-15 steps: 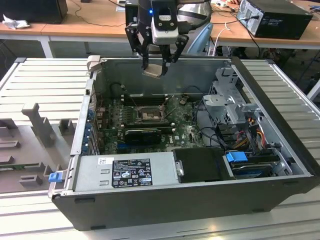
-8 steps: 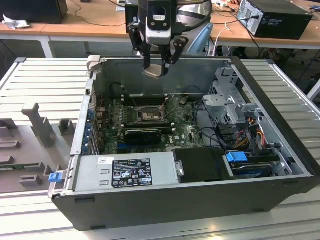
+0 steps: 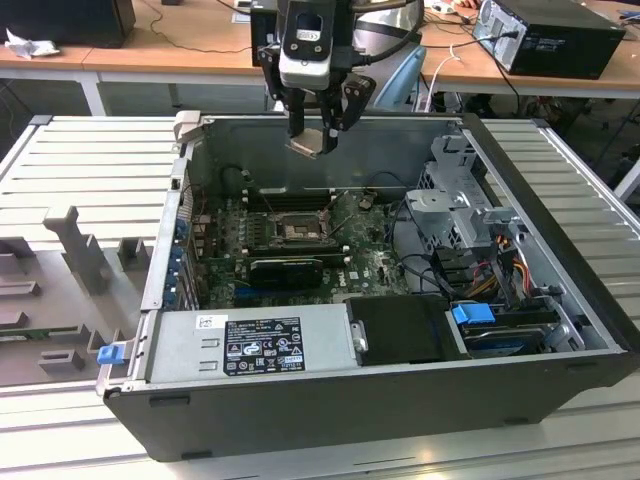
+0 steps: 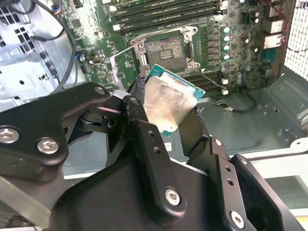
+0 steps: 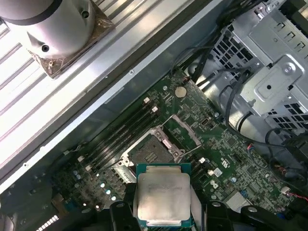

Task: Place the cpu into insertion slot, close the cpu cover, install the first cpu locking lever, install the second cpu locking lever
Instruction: 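Place the cpu into insertion slot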

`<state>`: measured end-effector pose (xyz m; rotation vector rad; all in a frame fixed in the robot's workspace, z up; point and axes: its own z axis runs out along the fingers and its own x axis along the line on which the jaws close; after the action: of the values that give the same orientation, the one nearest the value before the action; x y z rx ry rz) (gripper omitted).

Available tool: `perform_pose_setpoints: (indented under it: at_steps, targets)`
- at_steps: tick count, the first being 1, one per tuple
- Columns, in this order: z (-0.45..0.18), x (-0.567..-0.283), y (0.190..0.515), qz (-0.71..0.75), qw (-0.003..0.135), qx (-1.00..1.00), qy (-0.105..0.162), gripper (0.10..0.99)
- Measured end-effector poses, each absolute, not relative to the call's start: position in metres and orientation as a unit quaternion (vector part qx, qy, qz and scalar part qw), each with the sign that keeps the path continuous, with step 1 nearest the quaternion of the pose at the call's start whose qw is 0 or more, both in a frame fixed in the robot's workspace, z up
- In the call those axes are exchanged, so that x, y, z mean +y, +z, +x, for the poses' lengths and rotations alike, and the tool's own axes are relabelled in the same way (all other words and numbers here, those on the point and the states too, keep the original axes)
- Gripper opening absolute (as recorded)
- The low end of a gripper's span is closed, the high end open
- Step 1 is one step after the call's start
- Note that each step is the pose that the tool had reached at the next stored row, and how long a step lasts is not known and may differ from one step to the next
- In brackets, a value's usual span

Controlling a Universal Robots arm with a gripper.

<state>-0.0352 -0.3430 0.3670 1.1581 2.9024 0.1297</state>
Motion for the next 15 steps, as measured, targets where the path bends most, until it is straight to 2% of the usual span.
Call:
perform_pose_setpoints:
  at_steps: [15]
  targets:
    - [-0.0352, -0.3430, 0.3659, 0.499, 0.013, 0.866, 0.040, 0.525]
